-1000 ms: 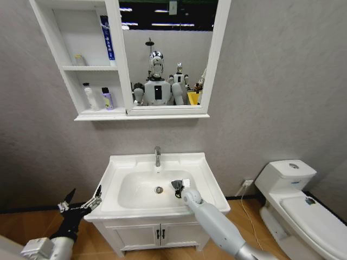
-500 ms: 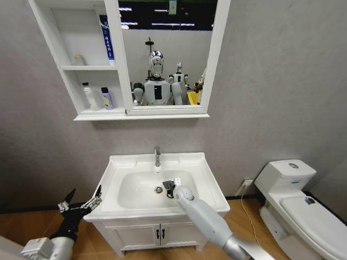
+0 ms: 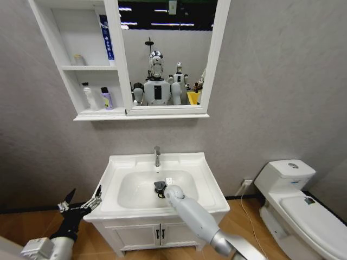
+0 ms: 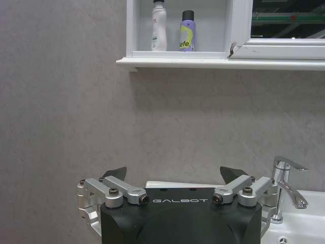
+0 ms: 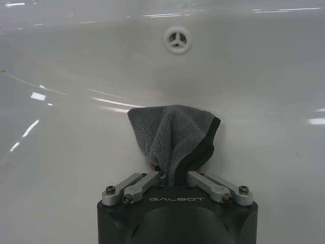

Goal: Move facial cleanser and shampoo from washbasin to cabinet, then wipe washbasin with towel.

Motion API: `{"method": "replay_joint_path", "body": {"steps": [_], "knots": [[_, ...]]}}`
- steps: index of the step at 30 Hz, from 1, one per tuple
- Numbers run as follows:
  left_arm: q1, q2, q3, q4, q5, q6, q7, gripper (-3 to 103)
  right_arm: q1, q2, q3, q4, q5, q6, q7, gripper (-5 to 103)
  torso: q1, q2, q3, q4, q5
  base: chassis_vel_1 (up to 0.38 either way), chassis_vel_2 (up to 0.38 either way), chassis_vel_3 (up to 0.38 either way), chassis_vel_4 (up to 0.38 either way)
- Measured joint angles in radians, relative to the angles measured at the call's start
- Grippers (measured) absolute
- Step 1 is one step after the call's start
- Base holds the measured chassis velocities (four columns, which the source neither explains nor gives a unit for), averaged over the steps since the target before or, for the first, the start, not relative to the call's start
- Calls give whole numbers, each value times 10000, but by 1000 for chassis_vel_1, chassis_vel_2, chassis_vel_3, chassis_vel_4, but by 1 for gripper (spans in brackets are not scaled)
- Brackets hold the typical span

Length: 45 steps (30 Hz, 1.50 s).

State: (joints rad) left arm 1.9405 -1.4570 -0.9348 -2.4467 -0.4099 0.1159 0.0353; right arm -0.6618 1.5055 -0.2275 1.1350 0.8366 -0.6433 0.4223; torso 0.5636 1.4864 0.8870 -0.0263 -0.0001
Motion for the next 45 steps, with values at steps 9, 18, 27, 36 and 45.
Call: {"method": "replay_joint_path", "body": {"steps": [9,18,27,36,45], "knots": [[0,0,0,0,0,0,0,100,-79,-27,186,-187,-130,86,-165,5,0,1,-2,3,4,0,0,0,0],[0,0,0,0,0,0,0,100,-516,-1233,244,1178,637,-191,409,5,-1,1,-2,-2,1,0,0,0,0],[0,0,0,0,0,0,0,100,-1256,-2250,823,2445,1001,-352,850,5,-1,2,-2,0,3,0,0,0,0],[0,0,0,0,0,0,0,100,-1502,-2843,1138,3011,976,-403,1041,5,-1,1,-2,0,3,0,0,0,0],[0,0,0,0,0,0,0,100,-1415,-2826,1027,2878,856,-406,979,5,-1,2,-3,-5,-4,0,0,0,0]]}}
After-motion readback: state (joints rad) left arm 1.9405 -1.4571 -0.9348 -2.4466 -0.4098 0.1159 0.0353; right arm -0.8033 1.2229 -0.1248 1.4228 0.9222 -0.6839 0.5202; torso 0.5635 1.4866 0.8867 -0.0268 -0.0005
